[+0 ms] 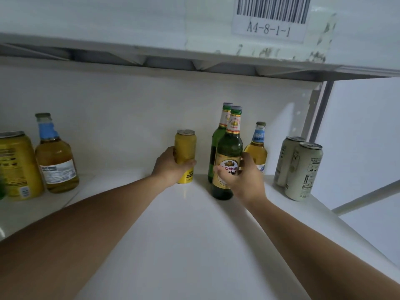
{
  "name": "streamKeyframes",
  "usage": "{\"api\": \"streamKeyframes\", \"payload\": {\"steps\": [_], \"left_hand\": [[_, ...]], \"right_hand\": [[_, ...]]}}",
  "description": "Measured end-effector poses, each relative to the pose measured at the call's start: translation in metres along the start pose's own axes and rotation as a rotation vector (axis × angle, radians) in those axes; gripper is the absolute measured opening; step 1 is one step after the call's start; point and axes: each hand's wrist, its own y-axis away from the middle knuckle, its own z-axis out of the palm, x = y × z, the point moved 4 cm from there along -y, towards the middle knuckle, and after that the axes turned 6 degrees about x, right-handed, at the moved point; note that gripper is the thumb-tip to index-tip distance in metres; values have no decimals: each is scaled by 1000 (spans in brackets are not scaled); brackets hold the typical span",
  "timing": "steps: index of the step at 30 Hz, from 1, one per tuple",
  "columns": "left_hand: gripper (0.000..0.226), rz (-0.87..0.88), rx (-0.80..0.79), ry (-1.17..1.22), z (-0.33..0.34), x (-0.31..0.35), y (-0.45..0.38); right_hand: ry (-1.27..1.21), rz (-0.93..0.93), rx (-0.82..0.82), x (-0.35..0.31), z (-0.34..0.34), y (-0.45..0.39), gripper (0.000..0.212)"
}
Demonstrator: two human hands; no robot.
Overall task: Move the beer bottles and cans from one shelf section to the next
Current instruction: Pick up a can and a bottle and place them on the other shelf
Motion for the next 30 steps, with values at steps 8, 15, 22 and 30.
{"api": "streamKeyframes", "payload": {"steps": [8,15,22,30], "left_hand": [[75,-76,-102,-14,-5,-12,7],[107,-71,-151,-92,-34,-22,36],[78,101,-122,-365,-86,-5,82],[67,152,-57,-592,-144,13,169]], "right_hand": [[-36,30,-65,-2,-3,4,76],[124,19,-92,6,-29,25,88],[412,-131,-227,-11,-55,62,60],[377,-310,-404,-48,-52,101,63]]}}
